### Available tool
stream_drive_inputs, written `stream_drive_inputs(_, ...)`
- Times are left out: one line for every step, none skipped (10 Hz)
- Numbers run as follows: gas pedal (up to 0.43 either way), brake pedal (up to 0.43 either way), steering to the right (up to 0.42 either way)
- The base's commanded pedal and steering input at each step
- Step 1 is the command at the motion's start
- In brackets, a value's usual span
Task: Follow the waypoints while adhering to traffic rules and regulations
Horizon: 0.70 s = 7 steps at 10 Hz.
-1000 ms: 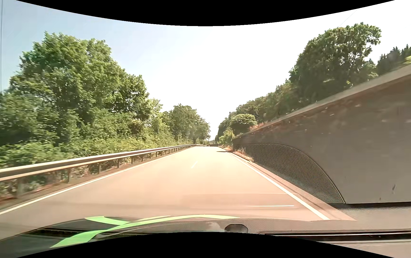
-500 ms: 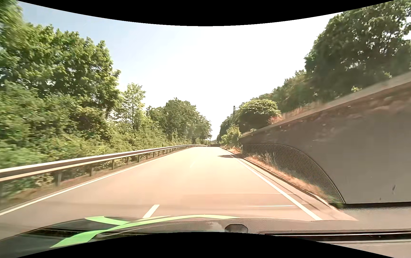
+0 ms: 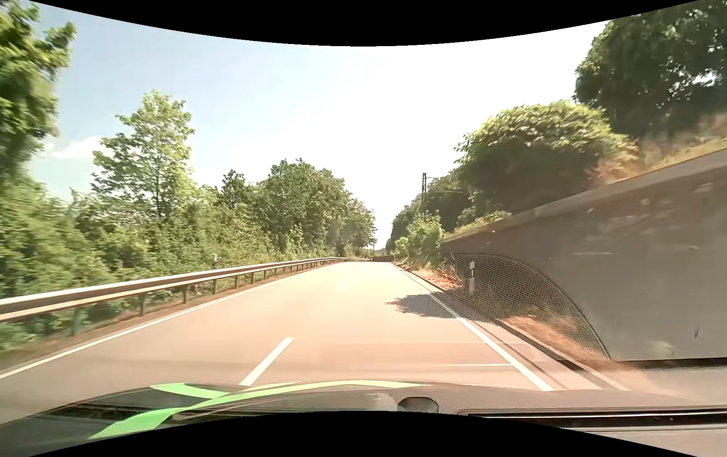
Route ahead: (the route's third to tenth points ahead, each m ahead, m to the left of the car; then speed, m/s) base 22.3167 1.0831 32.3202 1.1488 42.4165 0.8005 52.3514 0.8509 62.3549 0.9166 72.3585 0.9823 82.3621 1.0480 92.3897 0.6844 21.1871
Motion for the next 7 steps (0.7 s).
stream_drive_inputs(0.260, 0.000, -0.005)
stream_drive_inputs(0.260, 0.000, -0.005)
stream_drive_inputs(0.228, 0.000, -0.005)
stream_drive_inputs(0.189, 0.000, -0.005)
stream_drive_inputs(0.157, 0.000, -0.005)
stream_drive_inputs(0.150, 0.000, -0.005)
stream_drive_inputs(0.138, 0.000, -0.005)
